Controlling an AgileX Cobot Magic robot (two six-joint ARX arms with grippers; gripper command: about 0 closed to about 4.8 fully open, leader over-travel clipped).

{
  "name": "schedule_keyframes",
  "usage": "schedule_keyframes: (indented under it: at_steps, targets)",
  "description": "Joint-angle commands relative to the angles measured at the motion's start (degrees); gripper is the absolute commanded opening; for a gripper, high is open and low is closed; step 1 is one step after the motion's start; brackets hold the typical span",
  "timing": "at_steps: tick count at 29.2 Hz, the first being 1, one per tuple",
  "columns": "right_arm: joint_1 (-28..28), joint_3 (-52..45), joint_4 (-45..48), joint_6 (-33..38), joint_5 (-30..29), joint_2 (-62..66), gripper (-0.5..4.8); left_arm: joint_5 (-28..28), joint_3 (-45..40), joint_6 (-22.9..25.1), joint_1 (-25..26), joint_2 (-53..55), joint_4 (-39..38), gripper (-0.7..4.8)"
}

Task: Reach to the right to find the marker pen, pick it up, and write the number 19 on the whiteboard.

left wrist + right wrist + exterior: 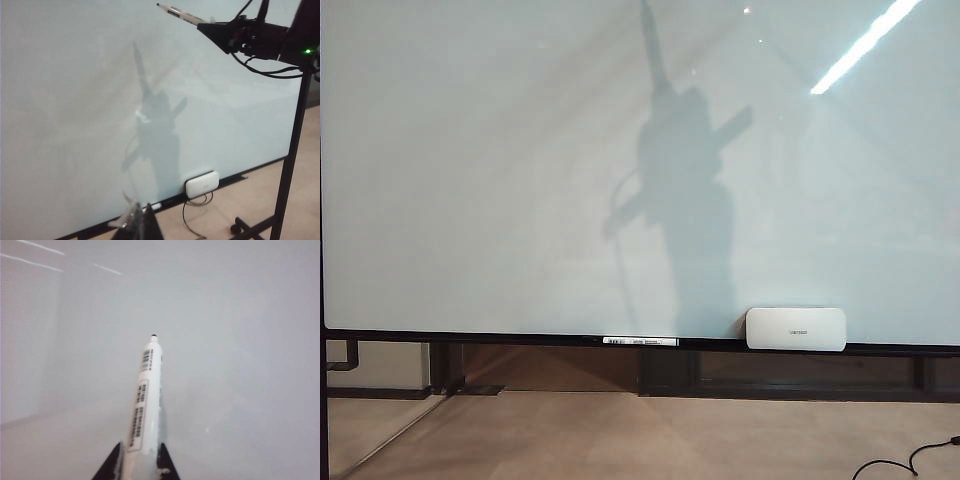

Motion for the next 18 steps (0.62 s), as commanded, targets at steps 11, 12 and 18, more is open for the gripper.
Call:
schedule_keyframes:
  at_steps: [11,12,18]
  targets:
    - [0.2,0.2,10.5,-0.4,-0.1,4.7,-0.05,0.9,0.1,2.8,0.0,4.3,1.2,-0.05]
    - [0.2,0.2,12.0,-0.4,-0.1,4.9,-0.05,0.7,0.1,2.9,0.0,4.3,1.5,-0.05]
    - [0.2,0.2,15.7,-0.4,4.1,6.8,-0.05,0.7,0.1,2.9,0.0,4.3,2.7,-0.05]
